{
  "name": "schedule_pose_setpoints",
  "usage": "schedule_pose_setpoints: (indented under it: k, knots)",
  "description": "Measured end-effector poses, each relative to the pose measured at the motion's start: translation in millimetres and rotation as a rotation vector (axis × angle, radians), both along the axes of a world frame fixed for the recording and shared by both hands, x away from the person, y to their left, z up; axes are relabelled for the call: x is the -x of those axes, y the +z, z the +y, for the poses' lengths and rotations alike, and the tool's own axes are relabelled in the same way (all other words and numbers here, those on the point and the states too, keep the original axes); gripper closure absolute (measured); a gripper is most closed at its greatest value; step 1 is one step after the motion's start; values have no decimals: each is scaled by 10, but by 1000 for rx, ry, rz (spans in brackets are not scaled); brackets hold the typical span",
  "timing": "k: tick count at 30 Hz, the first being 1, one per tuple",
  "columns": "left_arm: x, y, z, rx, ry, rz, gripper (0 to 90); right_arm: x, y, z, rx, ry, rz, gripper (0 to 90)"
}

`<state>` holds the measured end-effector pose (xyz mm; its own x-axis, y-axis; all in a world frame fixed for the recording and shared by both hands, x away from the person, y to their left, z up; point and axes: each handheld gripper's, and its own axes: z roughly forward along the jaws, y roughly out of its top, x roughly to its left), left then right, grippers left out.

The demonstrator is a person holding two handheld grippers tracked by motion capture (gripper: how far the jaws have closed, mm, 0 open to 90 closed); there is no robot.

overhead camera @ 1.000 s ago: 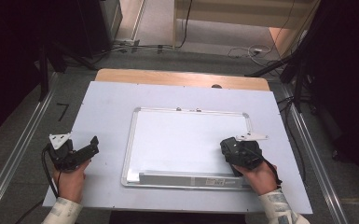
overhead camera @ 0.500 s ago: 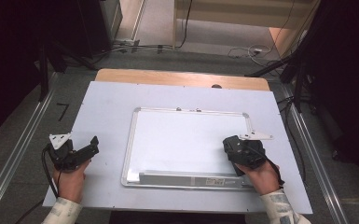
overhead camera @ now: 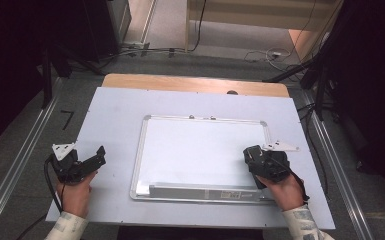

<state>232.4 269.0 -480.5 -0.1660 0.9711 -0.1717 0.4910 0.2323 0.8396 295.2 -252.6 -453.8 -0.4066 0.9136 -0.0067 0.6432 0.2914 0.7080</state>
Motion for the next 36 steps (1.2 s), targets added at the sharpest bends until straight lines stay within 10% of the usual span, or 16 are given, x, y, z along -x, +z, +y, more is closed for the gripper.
schedule_pose_setpoints:
  k: [36]
  knots:
    - [10, 8, 4, 2, -3, -5, 65, 89, -155, -155, 33, -141, 45, 380]
